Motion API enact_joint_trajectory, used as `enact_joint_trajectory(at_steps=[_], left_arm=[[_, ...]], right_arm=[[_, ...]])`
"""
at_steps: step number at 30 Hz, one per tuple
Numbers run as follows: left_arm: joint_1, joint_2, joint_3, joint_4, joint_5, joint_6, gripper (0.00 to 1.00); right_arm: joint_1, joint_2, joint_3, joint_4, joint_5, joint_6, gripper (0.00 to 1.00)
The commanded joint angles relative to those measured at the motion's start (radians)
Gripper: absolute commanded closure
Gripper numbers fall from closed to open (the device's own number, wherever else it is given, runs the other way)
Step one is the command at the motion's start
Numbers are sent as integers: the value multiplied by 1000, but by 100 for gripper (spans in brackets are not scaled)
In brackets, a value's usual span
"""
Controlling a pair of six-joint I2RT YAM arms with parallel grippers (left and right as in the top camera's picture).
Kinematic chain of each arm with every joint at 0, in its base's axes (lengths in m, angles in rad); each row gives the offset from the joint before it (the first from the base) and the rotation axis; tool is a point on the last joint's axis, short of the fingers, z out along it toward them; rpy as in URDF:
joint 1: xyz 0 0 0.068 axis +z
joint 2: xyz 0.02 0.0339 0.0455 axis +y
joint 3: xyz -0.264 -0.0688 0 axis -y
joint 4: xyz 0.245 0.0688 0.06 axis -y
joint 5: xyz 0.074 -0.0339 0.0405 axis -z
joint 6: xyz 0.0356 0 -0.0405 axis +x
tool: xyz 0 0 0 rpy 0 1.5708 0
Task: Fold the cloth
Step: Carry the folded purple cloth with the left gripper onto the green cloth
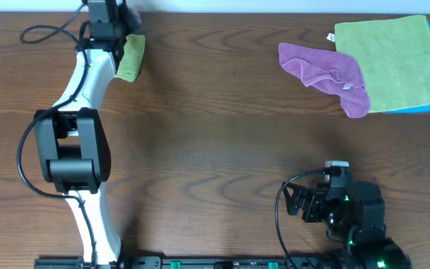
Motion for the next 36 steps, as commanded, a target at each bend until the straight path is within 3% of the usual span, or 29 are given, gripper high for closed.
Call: enact_joint_trajectory(at_steps=[1, 15, 33, 36], left_arm=[[6, -4, 18, 0, -32, 47, 95], [27, 59, 18, -84, -37, 46, 94], [50, 71, 18, -317, -39, 46, 94], [54, 71, 18, -345, -38, 46, 89]], right_arm=[[-9, -8, -1, -2, -7, 13, 1], [-9, -8, -1, -2, -7, 13, 1], [-9, -8, -1, -2, -7, 13, 1], [-9, -8, -1, -2, -7, 14, 1]])
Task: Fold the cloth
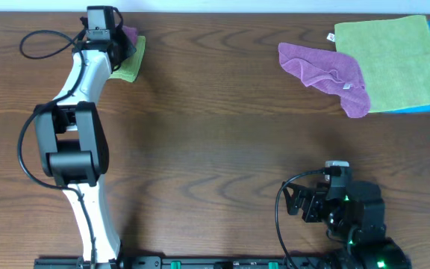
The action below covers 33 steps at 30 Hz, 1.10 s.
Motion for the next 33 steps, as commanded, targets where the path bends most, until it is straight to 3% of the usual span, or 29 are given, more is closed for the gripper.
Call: enact_joint_trajectory(at_steps=[1, 4, 10, 20, 28, 29, 30, 33], left_arm=[[10, 5, 15, -28, -17, 17, 82], [10, 4, 15, -58, -17, 17, 56], [11, -20, 15, -108, -22, 18, 41], [18, -134, 15, -163, -26, 22, 2], [18, -216, 15, -185, -10, 22, 2], [18, -216, 15, -176, 10, 22, 7], [18, -215, 15, -168, 31, 22, 17], [15, -200, 14, -127, 77, 20, 72]], right_arm=[[-9, -7, -1, -2, -7, 13, 1], [-9, -7, -1, -2, -7, 13, 1], [-9, -7, -1, -2, -7, 13, 1], [-9, -7, -1, -2, -7, 13, 1], [-9, -7, -1, -2, -7, 13, 1], [-9, -7, -1, -2, -7, 13, 1], [-9, -7, -1, -2, -7, 13, 1], [-9, -7, -1, -2, -7, 13, 1]])
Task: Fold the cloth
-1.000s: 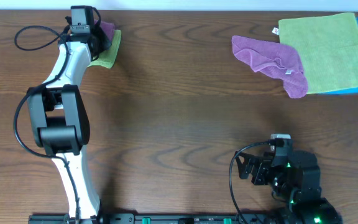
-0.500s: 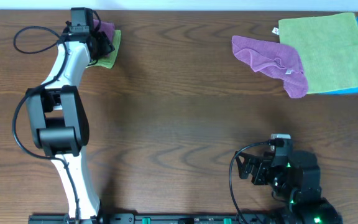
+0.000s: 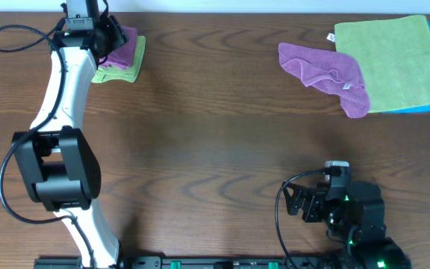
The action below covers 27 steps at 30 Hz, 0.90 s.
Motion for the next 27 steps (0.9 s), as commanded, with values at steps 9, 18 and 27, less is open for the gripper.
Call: enact_joint_trajectory(at_steps=[9, 18, 27], left_arm=[[6, 111, 14, 136, 50, -14, 94], [9, 206, 14, 206, -112, -3, 94], [30, 248, 14, 201, -186, 0, 94]], right_arm=[[-9, -7, -1, -2, -7, 13, 1], [-9, -7, -1, -2, -7, 14, 1], [-9, -7, -1, -2, -7, 13, 1]])
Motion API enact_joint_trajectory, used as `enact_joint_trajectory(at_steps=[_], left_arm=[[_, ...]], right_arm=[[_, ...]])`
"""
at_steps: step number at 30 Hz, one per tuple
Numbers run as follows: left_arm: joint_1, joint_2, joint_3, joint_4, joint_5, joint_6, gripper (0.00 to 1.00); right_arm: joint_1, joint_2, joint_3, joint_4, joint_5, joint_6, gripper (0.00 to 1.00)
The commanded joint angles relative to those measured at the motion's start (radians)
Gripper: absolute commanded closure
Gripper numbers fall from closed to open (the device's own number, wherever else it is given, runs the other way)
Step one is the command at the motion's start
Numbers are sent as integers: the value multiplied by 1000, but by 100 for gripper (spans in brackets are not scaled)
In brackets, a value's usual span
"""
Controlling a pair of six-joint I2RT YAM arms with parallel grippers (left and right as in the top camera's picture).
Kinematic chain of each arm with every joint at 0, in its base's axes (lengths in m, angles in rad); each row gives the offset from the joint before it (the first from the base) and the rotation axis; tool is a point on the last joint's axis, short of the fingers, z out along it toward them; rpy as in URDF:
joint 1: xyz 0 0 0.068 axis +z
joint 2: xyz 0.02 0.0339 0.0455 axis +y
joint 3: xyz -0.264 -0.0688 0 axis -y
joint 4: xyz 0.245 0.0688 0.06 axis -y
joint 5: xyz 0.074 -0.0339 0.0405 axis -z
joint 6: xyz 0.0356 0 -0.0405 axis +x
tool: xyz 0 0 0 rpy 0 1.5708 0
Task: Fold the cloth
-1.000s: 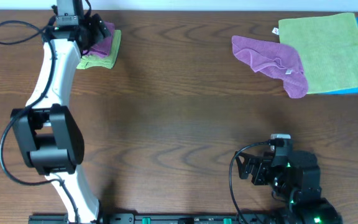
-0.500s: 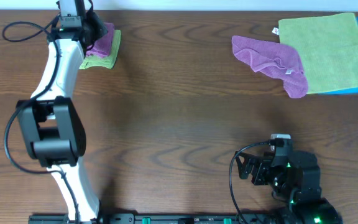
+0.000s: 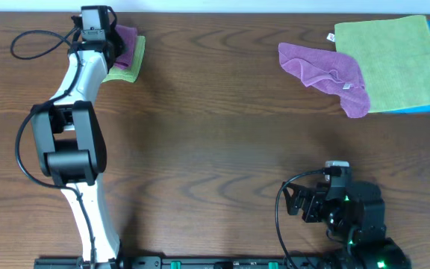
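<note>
A crumpled purple cloth [image 3: 327, 71] lies at the back right, overlapping the left edge of a flat green cloth [image 3: 390, 63]. At the back left a small folded purple cloth [image 3: 128, 39] rests on a folded green cloth [image 3: 125, 69]. My left gripper [image 3: 109, 46] is over the left part of that stack. Its fingers are hidden under the wrist, so their state does not show. My right gripper [image 3: 293, 203] sits folded back near the front right, far from every cloth and too small to read.
A blue cloth peeks out under the green one at the right edge. The left arm [image 3: 69, 149] stretches from the front edge to the back left, its cable [image 3: 32, 41] looping beside it. The right arm's base [image 3: 357, 224] sits at the front right.
The left arm has swung back to the right, its wrist now a little right of and lower than before, still over the folded stack. The cloths and the right arm have not moved.
At first the left wrist was at the back edge, the purple piece barely showing by the folded green cloth. Then folded purple lay on the green with the wrist over it. The arm swung left, now right again. The right arm stayed parked.
</note>
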Motion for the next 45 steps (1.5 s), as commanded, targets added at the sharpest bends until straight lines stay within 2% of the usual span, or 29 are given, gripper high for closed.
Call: enact_joint_trajectory(at_steps=[1, 27, 32, 41, 45], left_arm=[[19, 26, 14, -6, -48, 7, 94], [40, 56, 14, -35, -67, 8, 94], [40, 30, 15, -38, -66, 95, 93], [39, -121, 16, -106, -58, 175, 59], [39, -181, 16, -161, -28, 205, 9]], right_arm=[[-9, -6, -1, -2, -7, 13, 1], [-9, -6, -1, -1, -7, 13, 1], [-9, -6, -1, -2, -7, 13, 1], [-9, -6, -1, -2, -7, 13, 1], [-9, -6, -1, -1, -7, 13, 1]])
